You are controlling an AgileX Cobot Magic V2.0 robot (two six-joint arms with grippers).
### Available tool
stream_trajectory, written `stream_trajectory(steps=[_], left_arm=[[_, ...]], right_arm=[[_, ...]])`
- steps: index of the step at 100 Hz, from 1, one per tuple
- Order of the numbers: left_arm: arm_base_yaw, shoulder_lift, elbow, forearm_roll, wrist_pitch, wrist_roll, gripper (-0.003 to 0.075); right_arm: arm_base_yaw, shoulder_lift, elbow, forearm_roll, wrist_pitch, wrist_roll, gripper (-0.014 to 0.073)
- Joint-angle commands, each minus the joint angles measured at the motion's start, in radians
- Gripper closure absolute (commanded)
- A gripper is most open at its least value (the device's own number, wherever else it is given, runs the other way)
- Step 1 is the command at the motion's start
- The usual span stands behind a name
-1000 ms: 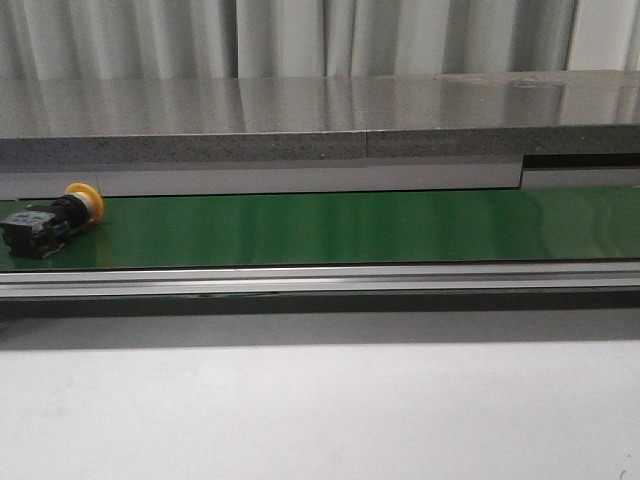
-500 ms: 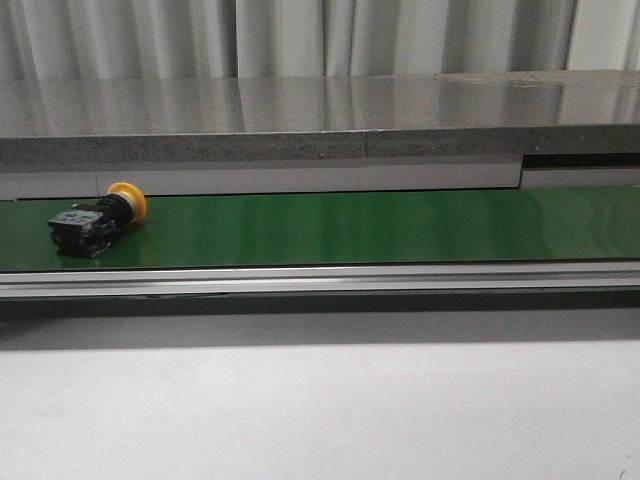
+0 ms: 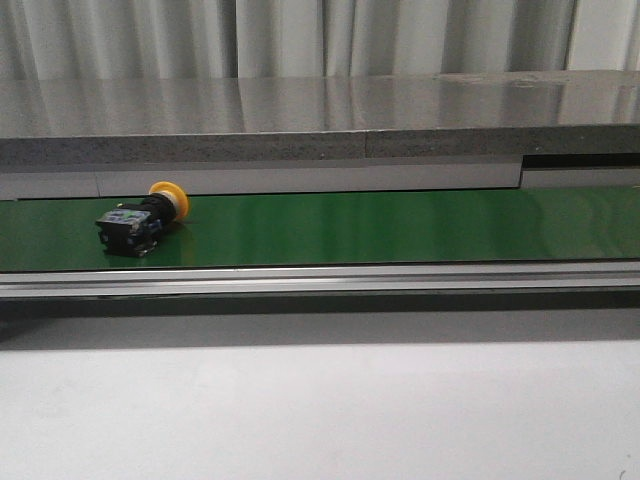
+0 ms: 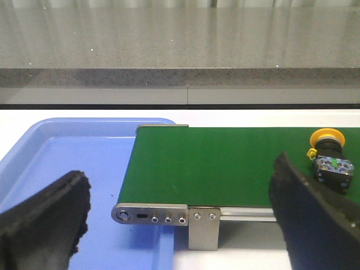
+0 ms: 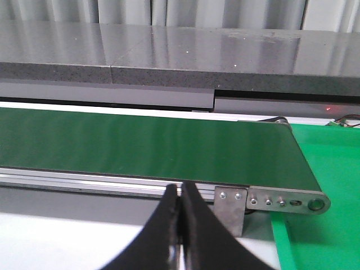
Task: Move button from left to right
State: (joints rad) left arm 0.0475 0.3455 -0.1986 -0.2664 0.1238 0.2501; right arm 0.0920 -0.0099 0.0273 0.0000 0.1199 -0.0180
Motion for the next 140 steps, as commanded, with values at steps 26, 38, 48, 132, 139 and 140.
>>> stream_trajectory(steps=[26, 38, 48, 132, 139, 140], left_arm=[[-0.007, 0.007, -0.028, -0.013, -0.124, 0.002, 0.0399], [-0.007, 0.007, -0.028, -0.013, -0.124, 0.002, 0.0606], [-0.007, 0.007, -0.028, -0.013, -0.124, 0.002, 0.0739], [-0.007, 0.007, -0.028, -0.013, -0.117, 0.002, 0.0741], [-0.007, 0.007, -0.028, -0.013, -0.117, 0.002, 0.0741], [-0.007, 0.007, -0.028, -0.013, -0.117, 0.002, 0.0741]], right_arm=[[0.0, -0.02, -0.015, 0.0, -0.083, 0.0, 0.0661], [0.0, -0.02, -0.015, 0.0, -0.083, 0.0, 0.0661], [0.0, -0.02, -0.015, 0.0, -0.083, 0.0, 0.0661], [0.0, 0.16, -0.294, 0.037, 0.036, 0.0, 0.0661], [0.0, 0.236, -0.36, 0.04, 0.08, 0.0, 0.0661], [0.0, 0.244, -0.366, 0.039, 0.084, 0.0, 0.0661]])
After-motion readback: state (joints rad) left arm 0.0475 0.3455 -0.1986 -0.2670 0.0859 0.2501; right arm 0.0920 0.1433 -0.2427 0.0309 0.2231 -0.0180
